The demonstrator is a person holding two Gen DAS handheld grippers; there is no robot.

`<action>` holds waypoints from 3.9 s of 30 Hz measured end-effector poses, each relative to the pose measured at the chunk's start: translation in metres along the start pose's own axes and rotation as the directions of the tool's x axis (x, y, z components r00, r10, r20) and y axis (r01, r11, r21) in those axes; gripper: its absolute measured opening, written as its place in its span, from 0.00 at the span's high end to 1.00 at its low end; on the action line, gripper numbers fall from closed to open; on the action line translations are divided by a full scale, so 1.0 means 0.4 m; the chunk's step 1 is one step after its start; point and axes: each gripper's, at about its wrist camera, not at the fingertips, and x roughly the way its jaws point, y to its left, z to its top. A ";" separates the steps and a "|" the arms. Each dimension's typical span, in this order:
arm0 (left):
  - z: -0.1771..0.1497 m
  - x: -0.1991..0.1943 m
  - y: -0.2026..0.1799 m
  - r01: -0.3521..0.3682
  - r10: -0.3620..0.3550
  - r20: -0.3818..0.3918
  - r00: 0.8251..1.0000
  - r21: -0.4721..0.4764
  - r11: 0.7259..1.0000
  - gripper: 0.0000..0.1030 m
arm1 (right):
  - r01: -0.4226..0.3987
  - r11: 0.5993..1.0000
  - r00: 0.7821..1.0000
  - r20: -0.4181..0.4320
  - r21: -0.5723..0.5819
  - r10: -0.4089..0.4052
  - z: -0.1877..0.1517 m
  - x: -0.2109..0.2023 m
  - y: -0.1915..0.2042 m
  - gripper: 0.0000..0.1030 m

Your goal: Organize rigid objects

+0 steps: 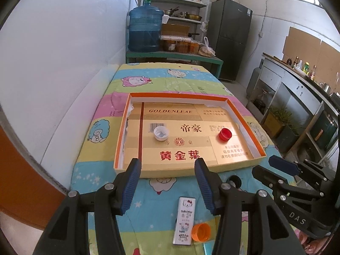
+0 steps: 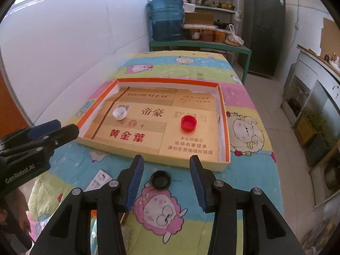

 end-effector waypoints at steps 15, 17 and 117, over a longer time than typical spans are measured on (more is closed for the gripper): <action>-0.055 -0.053 0.005 0.013 -0.013 0.004 1.000 -0.001 1.000 0.49 | -0.015 1.000 1.000 -0.015 -0.003 0.015 -0.070 -0.048 0.051 0.55; -0.065 -0.059 0.005 0.013 -0.013 0.003 1.000 -0.002 1.000 0.49 | -0.015 1.000 1.000 -0.018 0.001 0.015 -0.080 -0.053 0.055 0.55; -0.240 -0.090 -0.001 0.170 -0.169 -0.023 0.985 0.068 0.983 0.70 | -0.001 0.999 0.998 -0.056 0.049 0.004 -0.210 -0.072 0.091 0.81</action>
